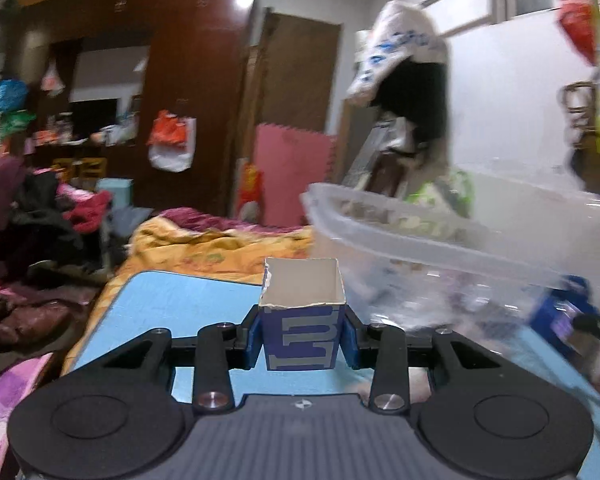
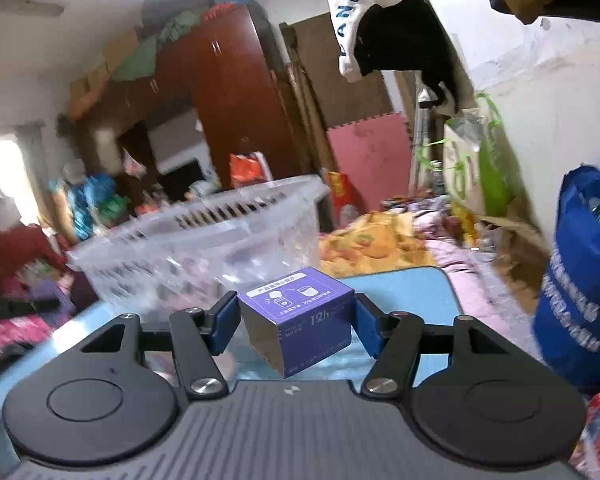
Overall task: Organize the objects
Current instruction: 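Drop the carton and purple box into the white basket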
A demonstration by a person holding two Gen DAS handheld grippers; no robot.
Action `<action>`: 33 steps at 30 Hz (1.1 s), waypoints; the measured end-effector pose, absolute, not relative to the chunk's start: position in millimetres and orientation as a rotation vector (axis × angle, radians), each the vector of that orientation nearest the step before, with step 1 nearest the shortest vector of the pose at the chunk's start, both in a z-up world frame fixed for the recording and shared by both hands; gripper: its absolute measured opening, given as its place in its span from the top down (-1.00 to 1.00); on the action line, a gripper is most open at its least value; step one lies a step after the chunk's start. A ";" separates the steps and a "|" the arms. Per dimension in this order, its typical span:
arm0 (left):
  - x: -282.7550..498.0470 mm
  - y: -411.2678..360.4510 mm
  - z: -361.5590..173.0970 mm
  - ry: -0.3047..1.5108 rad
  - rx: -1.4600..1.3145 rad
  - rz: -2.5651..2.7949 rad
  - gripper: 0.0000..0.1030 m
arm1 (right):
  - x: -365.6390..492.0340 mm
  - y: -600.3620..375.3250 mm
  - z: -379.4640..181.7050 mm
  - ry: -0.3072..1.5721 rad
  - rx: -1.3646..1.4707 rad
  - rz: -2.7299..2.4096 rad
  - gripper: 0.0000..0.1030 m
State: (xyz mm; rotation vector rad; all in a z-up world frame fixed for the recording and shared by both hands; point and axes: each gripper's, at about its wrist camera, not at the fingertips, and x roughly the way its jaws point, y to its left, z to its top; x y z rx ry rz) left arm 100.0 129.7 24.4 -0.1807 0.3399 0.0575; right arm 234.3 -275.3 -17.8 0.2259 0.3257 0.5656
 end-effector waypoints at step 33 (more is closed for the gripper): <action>115.8 72.0 85.7 0.310 -0.120 -0.087 -0.74 | 199.1 -195.8 49.8 0.258 -0.095 0.682 -1.00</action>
